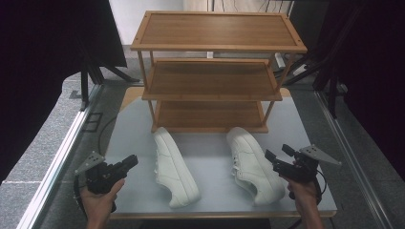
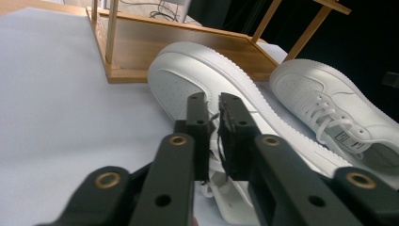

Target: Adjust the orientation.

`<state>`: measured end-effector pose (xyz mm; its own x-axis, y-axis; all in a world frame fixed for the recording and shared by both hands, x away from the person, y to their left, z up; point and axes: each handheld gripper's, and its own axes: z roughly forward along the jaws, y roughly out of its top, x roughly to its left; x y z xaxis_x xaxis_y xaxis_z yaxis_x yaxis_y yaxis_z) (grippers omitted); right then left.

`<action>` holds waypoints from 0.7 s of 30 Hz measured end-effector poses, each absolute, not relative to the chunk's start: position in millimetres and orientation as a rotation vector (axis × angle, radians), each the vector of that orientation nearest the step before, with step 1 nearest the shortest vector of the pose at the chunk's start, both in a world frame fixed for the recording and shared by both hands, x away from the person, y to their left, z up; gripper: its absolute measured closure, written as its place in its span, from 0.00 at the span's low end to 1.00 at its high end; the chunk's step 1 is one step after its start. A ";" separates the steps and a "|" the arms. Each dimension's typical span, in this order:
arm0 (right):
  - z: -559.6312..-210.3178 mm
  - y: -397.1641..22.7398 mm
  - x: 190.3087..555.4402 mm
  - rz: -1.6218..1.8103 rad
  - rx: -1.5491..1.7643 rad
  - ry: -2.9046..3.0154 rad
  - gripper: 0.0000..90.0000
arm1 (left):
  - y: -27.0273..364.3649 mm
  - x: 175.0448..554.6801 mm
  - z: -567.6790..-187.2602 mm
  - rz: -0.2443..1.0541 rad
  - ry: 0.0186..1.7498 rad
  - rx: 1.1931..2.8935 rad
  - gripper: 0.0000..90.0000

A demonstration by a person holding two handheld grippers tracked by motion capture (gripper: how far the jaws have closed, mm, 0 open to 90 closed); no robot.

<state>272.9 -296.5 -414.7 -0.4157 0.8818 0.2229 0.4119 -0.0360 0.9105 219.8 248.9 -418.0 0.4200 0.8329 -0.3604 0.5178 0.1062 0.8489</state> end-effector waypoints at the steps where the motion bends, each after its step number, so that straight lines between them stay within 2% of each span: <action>1: -414.7 -296.5 272.9 1.450 1.358 1.814 0.25 | 248.9 219.8 -418.0 0.352 1.234 1.554 0.96; 11: -410.9 -286.7 270.9 1.448 1.309 1.871 0.25 | 234.3 197.3 -422.3 0.324 1.216 1.617 0.99; 21: -402.3 -298.3 264.3 1.457 1.299 1.834 0.26 | 203.4 174.6 -459.1 0.251 1.216 1.737 1.00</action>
